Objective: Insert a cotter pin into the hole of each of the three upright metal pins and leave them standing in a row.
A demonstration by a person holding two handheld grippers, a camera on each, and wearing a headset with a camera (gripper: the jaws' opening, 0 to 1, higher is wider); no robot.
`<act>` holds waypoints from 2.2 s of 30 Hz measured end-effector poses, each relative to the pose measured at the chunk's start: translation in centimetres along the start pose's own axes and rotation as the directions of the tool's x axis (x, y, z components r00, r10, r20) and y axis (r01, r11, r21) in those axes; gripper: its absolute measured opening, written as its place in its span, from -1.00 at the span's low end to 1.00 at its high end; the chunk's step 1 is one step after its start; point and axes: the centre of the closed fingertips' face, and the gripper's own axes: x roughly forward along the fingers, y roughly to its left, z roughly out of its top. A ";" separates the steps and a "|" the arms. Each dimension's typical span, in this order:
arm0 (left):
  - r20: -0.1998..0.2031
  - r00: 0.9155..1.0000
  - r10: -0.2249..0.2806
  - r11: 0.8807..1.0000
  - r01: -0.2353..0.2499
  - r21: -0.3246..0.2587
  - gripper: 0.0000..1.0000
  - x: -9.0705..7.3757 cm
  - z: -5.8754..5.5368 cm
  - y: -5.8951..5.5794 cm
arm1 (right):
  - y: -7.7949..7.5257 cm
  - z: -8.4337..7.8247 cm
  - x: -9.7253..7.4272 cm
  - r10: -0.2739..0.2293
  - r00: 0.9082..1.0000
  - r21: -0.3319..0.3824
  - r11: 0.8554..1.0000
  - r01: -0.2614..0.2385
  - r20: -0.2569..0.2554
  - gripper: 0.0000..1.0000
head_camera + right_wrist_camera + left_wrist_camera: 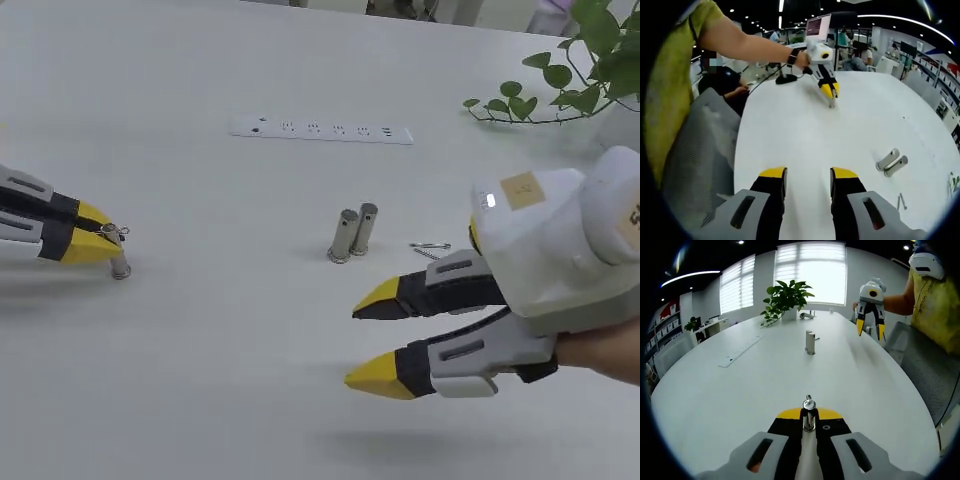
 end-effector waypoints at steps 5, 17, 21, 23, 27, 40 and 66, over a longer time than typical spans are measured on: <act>0.000 1.000 -0.008 1.000 0.008 0.005 -0.86 0.2 0.3 -0.7 | 0.0 -0.1 0.0 -0.003 1.000 0.002 1.000 0.003 -0.006 -0.27; -0.011 0.999 -0.035 0.999 0.035 0.019 -0.86 0.2 0.5 -2.0 | 0.1 -0.4 0.2 -0.001 1.000 0.005 1.000 0.001 -0.009 -0.29; -0.011 0.999 -0.033 0.999 0.033 0.018 -0.86 0.2 0.3 -1.7 | 0.0 -0.5 0.2 0.000 1.000 0.004 1.000 0.000 -0.015 -0.30; -0.011 0.999 -0.033 0.999 0.033 0.016 -0.86 0.1 0.2 -1.6 | 0.0 -0.5 0.3 0.000 1.000 0.004 1.000 0.000 -0.016 -0.30; -0.011 0.999 -0.030 1.000 0.030 0.006 -0.85 -0.1 -0.1 -1.1 | 0.0 -0.4 0.3 0.001 1.000 0.003 1.000 -0.001 -0.014 -0.30; -0.002 1.000 -0.011 1.000 0.011 -0.004 -0.61 -0.2 0.6 -1.4 | -0.1 -0.4 0.3 -0.004 1.000 0.003 1.000 0.004 -0.017 -0.31; 0.265 0.931 0.250 0.968 -0.235 -0.088 -0.06 -5.1 12.1 -2.1 | -0.6 -0.5 -1.9 -0.046 0.999 -0.010 0.999 0.046 0.012 -0.31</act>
